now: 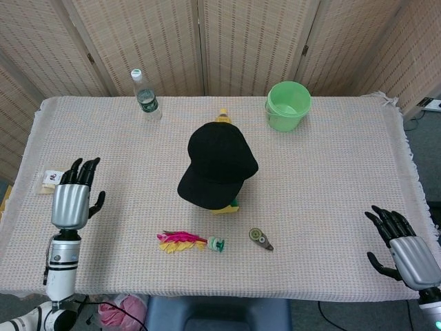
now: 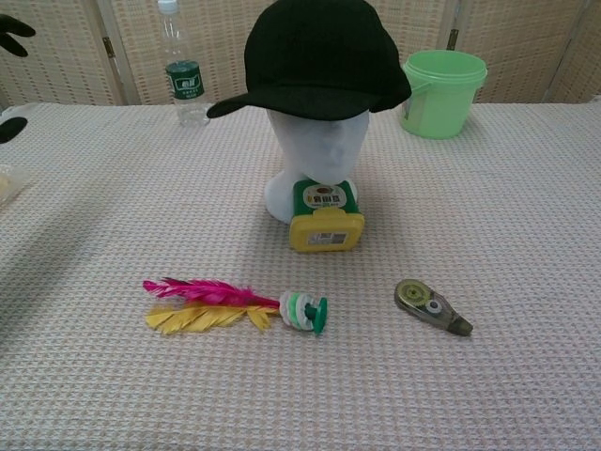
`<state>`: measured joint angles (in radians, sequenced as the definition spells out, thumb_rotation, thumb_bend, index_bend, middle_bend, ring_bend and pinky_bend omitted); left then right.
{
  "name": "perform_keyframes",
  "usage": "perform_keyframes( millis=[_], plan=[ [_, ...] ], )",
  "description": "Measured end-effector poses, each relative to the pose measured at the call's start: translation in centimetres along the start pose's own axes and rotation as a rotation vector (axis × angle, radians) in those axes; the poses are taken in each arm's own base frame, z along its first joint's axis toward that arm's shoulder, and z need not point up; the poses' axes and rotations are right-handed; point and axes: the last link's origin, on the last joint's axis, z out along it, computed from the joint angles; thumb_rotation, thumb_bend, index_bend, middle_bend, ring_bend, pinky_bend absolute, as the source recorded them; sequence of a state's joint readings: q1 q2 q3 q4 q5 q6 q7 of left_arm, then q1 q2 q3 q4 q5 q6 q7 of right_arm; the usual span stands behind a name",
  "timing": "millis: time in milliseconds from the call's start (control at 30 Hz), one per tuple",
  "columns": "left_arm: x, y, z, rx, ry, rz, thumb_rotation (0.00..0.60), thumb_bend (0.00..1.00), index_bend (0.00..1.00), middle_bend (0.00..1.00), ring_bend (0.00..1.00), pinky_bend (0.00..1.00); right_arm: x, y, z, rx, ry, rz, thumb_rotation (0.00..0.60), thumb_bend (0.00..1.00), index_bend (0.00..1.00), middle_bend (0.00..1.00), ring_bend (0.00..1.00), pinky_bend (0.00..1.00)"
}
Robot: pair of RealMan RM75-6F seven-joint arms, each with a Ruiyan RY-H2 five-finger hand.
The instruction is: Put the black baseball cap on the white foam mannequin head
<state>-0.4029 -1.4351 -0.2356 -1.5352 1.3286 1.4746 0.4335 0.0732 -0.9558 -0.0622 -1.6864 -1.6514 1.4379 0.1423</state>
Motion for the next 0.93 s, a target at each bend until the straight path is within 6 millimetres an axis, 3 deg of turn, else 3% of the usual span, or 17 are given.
perform_keyframes(
  millis=[167, 333, 467, 633, 767, 933],
  plan=[
    [2.1, -4.3, -1.5, 0.044, -0.101, -0.022, 0.600, 0.27, 0.02, 0.07, 0.06, 0.29, -0.6, -0.4, 0.5, 0.002, -0.015, -0.022, 0.600, 0.32, 0.00, 0.00, 0.00, 0.00],
    [3.5, -7.3, -5.8, 0.095, -0.166, -0.081, 0.600, 0.27, 0.03, 0.07, 0.07, 0.29, -1.6, -0.8, 1.0, 0.002, -0.052, -0.049, 0.600, 0.32, 0.00, 0.00, 0.00, 0.00],
    [4.4, -8.2, -8.5, 0.117, -0.133, -0.029, 0.571, 0.26, 0.03, 0.07, 0.07, 0.27, -2.0, -1.1, 1.3, 0.001, -0.063, -0.059, 0.600, 0.32, 0.00, 0.00, 0.00, 0.00],
    [4.3, -8.8, -13.1, 0.169, -0.203, 0.063, 0.437, 0.23, 0.03, 0.07, 0.09, 0.21, -2.1, -1.1, 1.6, -0.008, -0.061, -0.065, 0.600, 0.32, 0.00, 0.00, 0.00, 0.00],
    [4.2, -8.3, -14.1, 0.170, -0.188, 0.041, 0.371, 0.23, 0.04, 0.07, 0.09, 0.21, -2.0, -1.0, 1.7, -0.013, -0.048, -0.065, 0.600, 0.32, 0.00, 0.00, 0.00, 0.00],
    [3.9, -8.3, -15.0, 0.171, -0.184, 0.017, 0.362, 0.23, 0.04, 0.07, 0.09, 0.21, -1.9, -1.0, 1.8, -0.016, -0.043, -0.067, 0.600, 0.32, 0.00, 0.00, 0.00, 0.00]
  ],
)
